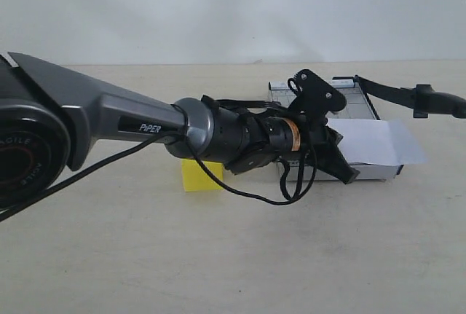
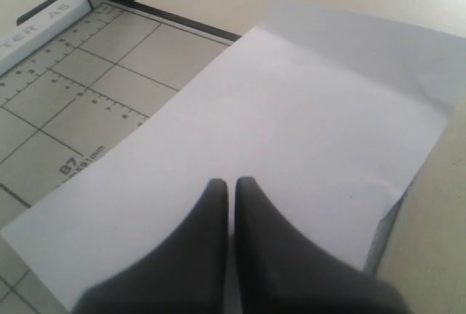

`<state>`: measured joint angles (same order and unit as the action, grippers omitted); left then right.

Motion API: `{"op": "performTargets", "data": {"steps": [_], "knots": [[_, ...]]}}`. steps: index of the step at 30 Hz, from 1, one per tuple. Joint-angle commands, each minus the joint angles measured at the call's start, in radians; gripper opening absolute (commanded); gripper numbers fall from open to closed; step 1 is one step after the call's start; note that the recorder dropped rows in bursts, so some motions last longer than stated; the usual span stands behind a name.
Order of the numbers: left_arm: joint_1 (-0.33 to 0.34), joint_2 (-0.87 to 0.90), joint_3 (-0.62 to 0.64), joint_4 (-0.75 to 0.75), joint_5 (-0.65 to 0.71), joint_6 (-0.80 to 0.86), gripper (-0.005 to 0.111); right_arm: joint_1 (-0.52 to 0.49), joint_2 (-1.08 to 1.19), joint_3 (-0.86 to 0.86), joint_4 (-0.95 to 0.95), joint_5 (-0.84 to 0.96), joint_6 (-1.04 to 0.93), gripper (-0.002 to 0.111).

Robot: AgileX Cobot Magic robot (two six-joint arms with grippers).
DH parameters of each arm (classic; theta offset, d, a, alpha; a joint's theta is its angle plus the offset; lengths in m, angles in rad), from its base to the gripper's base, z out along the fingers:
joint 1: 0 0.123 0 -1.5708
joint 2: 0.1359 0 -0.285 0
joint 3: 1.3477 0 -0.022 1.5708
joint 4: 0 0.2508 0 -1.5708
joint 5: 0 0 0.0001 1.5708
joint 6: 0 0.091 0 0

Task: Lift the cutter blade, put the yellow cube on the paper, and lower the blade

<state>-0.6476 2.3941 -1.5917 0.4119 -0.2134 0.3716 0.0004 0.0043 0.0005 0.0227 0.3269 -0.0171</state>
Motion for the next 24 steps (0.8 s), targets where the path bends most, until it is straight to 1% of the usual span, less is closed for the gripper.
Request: {"op": "performTargets", "data": {"steps": [1,7,13,15,20,22,24], "knots": [[-0.012,0.010,-0.018,-0.007,0.005,-0.016,0.004,-0.001,-0.004,-0.001,-0.006,-0.005,-0.004,0.000],[-0.013,0.014,-0.048,-0.007,0.013,-0.016,0.004,-0.001,-0.004,-0.001,-0.006,-0.005,-0.004,0.000],[-0.014,0.004,-0.049,-0.007,0.038,-0.020,0.004,-0.001,-0.004,-0.001,-0.006,-0.005,-0.004,0.000],[-0.014,-0.018,-0.049,-0.007,0.068,-0.020,0.004,-0.001,-0.004,-0.001,-0.006,-0.005,-0.004,0.000],[-0.011,-0.124,-0.049,-0.001,0.205,-0.008,0.004,-0.001,-0.004,-0.001,-0.006,-0.005,-0.004,0.000],[-0.008,-0.128,-0.049,-0.001,0.247,0.034,0.004,-0.001,-0.004,-0.001,-0.006,-0.005,-0.004,0.000],[-0.002,-0.119,-0.049,-0.001,0.271,0.040,0.004,-0.001,-0.004,-0.001,-0.006,-0.005,-0.004,0.000]]}}
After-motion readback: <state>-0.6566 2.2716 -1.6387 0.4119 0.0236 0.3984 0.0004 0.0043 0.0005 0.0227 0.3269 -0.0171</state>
